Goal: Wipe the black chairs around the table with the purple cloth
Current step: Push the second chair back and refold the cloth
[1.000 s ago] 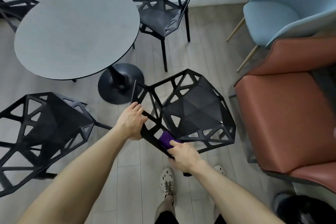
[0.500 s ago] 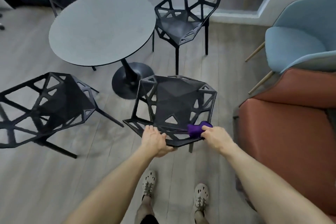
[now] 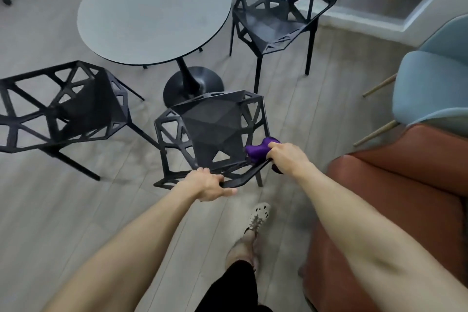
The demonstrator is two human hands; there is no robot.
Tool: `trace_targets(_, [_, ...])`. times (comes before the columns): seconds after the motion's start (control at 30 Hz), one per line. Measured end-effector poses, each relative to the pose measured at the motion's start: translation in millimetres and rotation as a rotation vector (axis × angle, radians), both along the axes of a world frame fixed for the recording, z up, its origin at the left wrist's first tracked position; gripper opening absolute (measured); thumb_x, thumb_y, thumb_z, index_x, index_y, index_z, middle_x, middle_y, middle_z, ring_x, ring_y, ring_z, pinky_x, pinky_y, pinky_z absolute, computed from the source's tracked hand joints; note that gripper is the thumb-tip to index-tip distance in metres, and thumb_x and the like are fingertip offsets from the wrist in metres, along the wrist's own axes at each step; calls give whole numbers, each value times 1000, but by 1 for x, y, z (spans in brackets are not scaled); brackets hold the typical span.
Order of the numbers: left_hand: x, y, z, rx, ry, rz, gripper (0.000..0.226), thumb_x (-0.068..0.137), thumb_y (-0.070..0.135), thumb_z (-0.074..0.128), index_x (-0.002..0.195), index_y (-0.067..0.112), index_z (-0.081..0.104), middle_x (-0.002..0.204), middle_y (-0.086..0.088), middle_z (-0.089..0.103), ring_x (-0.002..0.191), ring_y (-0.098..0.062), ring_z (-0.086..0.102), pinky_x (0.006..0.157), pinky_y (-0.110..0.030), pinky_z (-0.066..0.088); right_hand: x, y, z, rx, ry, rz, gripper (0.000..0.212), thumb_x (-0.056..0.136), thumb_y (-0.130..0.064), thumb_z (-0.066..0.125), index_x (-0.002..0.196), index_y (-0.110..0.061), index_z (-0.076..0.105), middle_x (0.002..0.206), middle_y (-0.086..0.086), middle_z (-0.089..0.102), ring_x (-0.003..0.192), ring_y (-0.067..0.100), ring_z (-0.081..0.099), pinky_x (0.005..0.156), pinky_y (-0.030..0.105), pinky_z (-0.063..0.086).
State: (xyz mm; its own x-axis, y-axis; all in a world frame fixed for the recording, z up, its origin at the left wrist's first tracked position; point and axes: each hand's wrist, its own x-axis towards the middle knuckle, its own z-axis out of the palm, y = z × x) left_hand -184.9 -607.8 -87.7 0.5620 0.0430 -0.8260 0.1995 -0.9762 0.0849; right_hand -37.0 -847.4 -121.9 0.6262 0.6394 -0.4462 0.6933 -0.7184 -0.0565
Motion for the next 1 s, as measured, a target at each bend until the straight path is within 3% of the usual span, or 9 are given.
trace_targets(0.23, [68,-29,1,-167,287,74,108,61,109,46,136,33,60,141,-3,62,132,-30,57,109,-49,49,80,-24,26,46,170,-91,24,86,-19,75,102,-36,79,101,-11,59,94,24,66,81,38,55])
trace_targets(0.3, [89,-26,-3,-280,315,270,99,66,105,54,130,29,62,125,-2,70,113,-25,69,99,-42,57,96,-34,40,103,273,-182,15,89,-30,74,99,-40,80,100,-17,58,97,17,64,85,35,54])
trace_targets(0.37, [115,-21,-1,-321,155,385,74,84,89,57,125,28,61,116,1,72,102,-19,69,91,-37,57,113,-44,56,212,346,-286,9,91,-41,71,93,-41,79,100,-18,63,96,11,63,87,34,54])
trace_targets(0.43, [144,-17,8,-266,-98,391,64,85,77,67,127,31,58,121,7,70,114,-18,66,97,-39,54,132,-49,73,341,348,-349,11,91,-48,70,88,-41,78,100,-18,65,93,8,64,87,35,53])
trace_targets(0.63, [251,-47,48,-496,-488,501,113,60,61,90,157,44,36,144,11,55,129,-11,54,109,-35,48,216,-49,104,521,310,-250,22,91,-48,72,82,-32,60,92,-14,61,82,8,62,75,33,52])
trace_targets(0.73, [308,-64,55,-512,-576,525,59,81,47,84,134,35,63,120,14,68,111,-8,66,98,-33,56,272,-44,105,579,332,-192,32,90,-39,76,84,-27,47,82,-11,59,74,10,56,67,30,48])
trace_targets(0.83, [360,-66,55,-462,-694,682,10,91,35,65,100,33,70,91,10,75,87,-9,71,85,-46,61,328,-42,103,605,431,-182,39,92,-36,79,99,-33,41,84,-10,66,71,7,64,62,24,51])
trace_targets(0.9, [394,-67,60,-457,-660,714,10,88,35,64,97,35,69,88,11,75,84,-8,71,83,-46,62,363,-42,102,632,498,-215,49,93,-39,81,116,-36,38,95,-10,72,79,5,70,67,21,56])
trace_targets(1.0, [442,-76,72,-477,-630,698,39,83,34,68,121,40,63,114,14,72,106,-6,69,94,-34,60,416,-44,98,657,506,-263,43,95,-49,77,125,-39,48,106,-15,75,92,6,73,81,33,63])
